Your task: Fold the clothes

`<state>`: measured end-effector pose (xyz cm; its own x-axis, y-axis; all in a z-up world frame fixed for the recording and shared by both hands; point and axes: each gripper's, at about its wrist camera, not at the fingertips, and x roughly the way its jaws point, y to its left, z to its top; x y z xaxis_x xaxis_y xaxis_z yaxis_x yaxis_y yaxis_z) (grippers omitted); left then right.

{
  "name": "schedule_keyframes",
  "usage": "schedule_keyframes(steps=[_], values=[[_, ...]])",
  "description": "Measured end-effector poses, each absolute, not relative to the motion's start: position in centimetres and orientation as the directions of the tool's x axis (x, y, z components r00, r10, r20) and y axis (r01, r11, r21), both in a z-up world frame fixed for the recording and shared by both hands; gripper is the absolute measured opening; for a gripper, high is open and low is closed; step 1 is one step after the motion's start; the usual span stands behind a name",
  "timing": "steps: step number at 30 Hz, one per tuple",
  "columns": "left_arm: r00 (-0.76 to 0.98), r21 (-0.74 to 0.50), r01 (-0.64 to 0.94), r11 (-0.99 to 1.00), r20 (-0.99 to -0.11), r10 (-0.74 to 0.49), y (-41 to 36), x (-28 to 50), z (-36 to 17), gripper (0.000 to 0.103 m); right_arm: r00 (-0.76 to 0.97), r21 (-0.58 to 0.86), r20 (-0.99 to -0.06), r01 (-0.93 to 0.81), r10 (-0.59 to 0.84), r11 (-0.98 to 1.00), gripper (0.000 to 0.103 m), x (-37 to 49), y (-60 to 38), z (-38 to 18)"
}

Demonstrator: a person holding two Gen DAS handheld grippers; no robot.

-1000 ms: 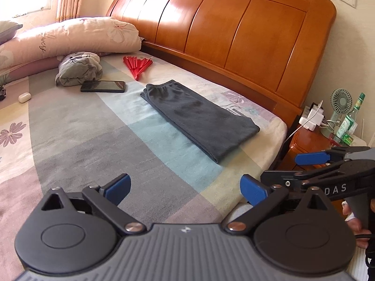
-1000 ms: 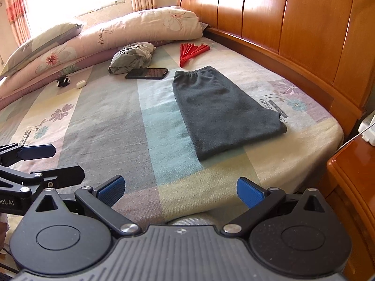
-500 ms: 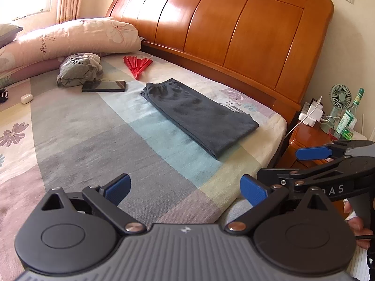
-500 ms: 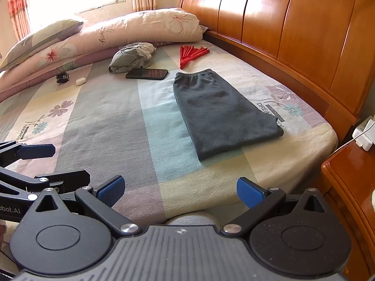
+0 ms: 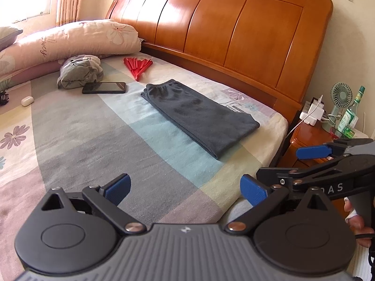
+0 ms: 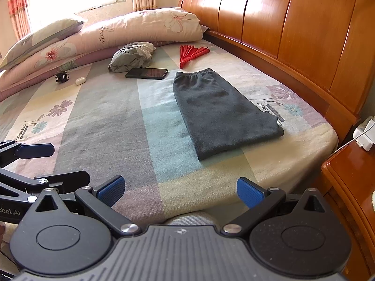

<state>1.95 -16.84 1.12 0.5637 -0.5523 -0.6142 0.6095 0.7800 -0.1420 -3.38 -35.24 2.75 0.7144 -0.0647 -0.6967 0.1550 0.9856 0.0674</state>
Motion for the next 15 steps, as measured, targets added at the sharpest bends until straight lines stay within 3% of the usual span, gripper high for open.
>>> schedule_keyframes(steps=[15], values=[[0.573, -0.137, 0.597, 0.79, -0.617, -0.54, -16.83, 1.97, 1.28, 0.099, 0.721, 0.051, -0.688, 0.16, -0.081, 0.986, 0.103, -3.35, -35.09, 3.02]])
